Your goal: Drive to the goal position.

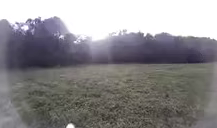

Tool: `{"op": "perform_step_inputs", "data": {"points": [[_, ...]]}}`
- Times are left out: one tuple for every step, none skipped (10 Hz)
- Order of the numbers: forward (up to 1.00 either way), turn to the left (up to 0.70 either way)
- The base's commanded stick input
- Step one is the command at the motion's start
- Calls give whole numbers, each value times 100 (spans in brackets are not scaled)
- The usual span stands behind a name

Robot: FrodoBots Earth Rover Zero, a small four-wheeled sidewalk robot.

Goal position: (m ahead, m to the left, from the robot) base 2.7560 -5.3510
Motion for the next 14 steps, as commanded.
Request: {"op": "perform_step_inputs", "data": {"points": [[70,0],[70,0],[70,0],[70,0],[70,0],[70,0],[70,0],[70,0],[70,0],[70,0],[70,0],[70,0],[70,0],[70,-11]]}}
